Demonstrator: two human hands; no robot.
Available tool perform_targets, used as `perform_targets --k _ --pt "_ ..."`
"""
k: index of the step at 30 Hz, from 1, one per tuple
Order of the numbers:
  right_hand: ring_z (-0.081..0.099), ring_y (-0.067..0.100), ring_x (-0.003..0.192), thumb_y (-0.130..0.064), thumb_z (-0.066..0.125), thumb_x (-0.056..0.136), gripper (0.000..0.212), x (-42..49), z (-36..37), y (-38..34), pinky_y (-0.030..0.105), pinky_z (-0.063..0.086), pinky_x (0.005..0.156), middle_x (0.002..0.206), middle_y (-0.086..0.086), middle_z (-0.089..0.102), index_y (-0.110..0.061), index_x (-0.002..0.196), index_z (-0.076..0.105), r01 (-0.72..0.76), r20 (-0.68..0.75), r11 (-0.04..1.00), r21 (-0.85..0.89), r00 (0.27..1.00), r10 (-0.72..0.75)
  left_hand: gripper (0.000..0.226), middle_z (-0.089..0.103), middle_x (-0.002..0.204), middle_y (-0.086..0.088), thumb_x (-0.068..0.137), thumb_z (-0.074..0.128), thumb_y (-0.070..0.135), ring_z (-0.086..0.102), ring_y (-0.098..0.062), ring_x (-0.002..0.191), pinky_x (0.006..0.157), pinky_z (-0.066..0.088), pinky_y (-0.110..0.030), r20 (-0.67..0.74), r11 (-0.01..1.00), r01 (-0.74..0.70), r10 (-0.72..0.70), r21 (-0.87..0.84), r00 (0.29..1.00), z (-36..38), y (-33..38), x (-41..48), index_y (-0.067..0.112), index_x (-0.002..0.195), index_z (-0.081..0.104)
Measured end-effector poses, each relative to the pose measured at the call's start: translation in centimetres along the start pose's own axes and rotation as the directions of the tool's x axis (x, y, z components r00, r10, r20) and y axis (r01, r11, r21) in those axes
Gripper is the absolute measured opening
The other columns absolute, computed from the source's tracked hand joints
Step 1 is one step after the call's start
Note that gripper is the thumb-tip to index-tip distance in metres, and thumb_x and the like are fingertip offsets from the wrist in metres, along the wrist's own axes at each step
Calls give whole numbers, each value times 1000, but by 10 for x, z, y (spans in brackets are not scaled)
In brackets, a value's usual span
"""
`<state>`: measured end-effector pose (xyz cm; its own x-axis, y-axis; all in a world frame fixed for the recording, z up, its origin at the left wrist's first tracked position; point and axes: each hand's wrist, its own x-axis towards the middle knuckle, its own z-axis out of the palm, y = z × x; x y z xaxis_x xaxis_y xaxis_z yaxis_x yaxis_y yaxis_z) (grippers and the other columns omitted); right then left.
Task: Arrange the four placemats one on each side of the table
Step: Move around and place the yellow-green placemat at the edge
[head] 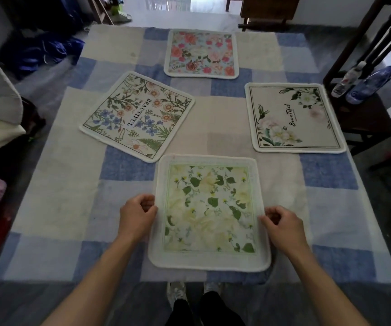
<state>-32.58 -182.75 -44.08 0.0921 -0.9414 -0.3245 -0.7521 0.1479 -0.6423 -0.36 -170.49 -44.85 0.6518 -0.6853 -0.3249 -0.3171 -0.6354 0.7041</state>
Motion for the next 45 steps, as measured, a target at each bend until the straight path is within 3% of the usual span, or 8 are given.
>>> perform_targets --k 4,7,11,15,24,26,30,45 --pt "57 -12 72 -25 72 84 16 -3 2 4 3 37 58 78 -28 59 -28 98 66 28 -11 999 -32 1000 -28 31 71 96 0 82 72 10 64 -8 82 78 48 -20 1 998 -49 49 37 999 0 -5 -5 12 112 69" --pt "59 -3 74 -23 71 85 20 -3 8 3 14 44 64 83 -15 62 -19 104 69 20 -14 998 -61 1000 -21 31 70 96 -2 82 72 10 63 -9 80 75 46 -19 -26 997 -53 55 50 998 2 -6 -6 11 113 69" --pt "59 8 67 -26 65 87 10 -4 17 -5 21 46 57 79 -6 65 -17 91 66 -34 -34 982 -186 999 29 23 70 89 1 83 71 13 64 -13 79 79 49 -25 -32 998 -26 28 58 999 5 -3 -5 11 106 72" --pt "62 16 67 -20 61 91 11 -10 20 -6 37 57 67 75 -1 66 -16 83 68 -77 -119 965 -250 992 48 9 69 76 6 82 70 12 62 -3 70 76 55 -29 -55 999 22 -20 36 998 3 -3 -3 16 89 73" --pt "54 10 64 -11 64 90 8 -5 12 -10 23 40 66 73 -4 61 -13 83 69 -78 -126 983 -165 990 58 7 64 69 11 80 73 12 59 1 65 55 37 -9 -50 997 39 -35 73 998 3 -17 -19 18 79 70" --pt "53 12 65 -12 65 89 8 -4 11 -11 23 40 68 72 -4 60 -13 83 70 -83 -116 981 -175 991 63 8 64 69 11 81 73 12 59 2 65 55 37 -9 -52 996 31 -27 81 998 2 -19 -21 19 79 69" --pt "47 -5 61 -13 67 88 20 -15 15 -7 13 32 55 65 -15 53 -23 73 60 -103 -92 980 -173 992 88 5 63 69 10 80 72 12 57 3 65 58 38 -13 -88 996 -2 10 87 996 -2 -14 -10 17 82 71" --pt "53 -2 67 -11 63 92 13 -27 19 -4 10 33 54 73 -9 59 -18 81 64 -92 -116 990 -107 990 80 7 65 72 6 81 71 13 58 -2 65 56 38 -13 -25 988 -27 31 149 999 -5 -17 -10 18 79 68"
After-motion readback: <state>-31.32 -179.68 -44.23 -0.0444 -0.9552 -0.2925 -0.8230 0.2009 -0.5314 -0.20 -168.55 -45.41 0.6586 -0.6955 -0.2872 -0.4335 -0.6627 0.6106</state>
